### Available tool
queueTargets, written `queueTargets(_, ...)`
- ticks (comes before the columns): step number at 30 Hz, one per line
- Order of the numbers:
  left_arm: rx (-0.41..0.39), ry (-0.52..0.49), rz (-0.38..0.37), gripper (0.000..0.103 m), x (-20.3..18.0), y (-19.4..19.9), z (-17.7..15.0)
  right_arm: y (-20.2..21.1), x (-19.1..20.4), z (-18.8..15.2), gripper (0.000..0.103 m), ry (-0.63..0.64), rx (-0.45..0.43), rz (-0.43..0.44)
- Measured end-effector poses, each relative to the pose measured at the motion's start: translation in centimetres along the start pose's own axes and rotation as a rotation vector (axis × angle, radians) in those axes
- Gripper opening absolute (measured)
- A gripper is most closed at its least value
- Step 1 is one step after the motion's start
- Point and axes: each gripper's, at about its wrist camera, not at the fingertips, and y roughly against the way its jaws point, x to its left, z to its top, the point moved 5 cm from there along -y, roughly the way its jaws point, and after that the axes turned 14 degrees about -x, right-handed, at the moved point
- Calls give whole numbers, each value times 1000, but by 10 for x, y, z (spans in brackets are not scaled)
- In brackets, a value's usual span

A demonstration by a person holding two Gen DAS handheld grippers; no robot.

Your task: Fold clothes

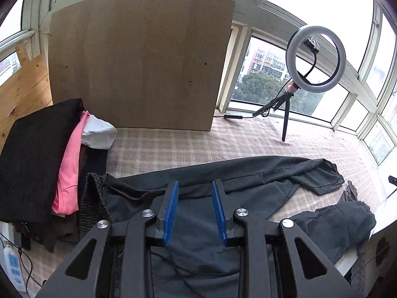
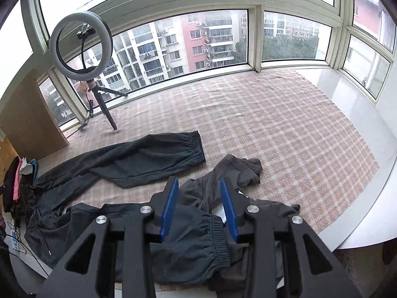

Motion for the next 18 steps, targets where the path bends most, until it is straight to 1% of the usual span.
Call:
queueTargets(2, 56, -40, -50, 25, -19, -15, -14, -27, 15, 18, 39, 15, -4, 38)
queueTargets(4, 108, -114, -92, 26, -51, -35, -34, -66, 28, 25, 40, 41, 26, 61)
queueTargets(5, 143, -157, -123, 32, -71, -47, -47, -90, 32, 23, 40, 60, 45, 60)
queueTargets(6, 181, -200, -153, 34, -91, -59, -60, -114, 36, 21, 40, 77, 66, 56)
queueTargets(8, 250, -258, -196, 35, -123, -84, -84, -163, 36, 11, 40, 86, 124, 41)
queueTargets(10, 302, -273, -212, 35, -140, -106, -98, -204, 32, -1, 40, 82, 177, 27)
queueTargets(12, 313, -275, -183, 35, -137, -121, -98, -237, 28, -11, 40, 83, 215, 20)
queueTargets(16, 322, -323, -44, 35, -102, -154, -86, -278, 26, -18, 40, 127, 242, 42)
queueTargets(18, 344, -363, -20, 35, -92, -172, -86, -295, 26, -20, 47, 169, 258, 39)
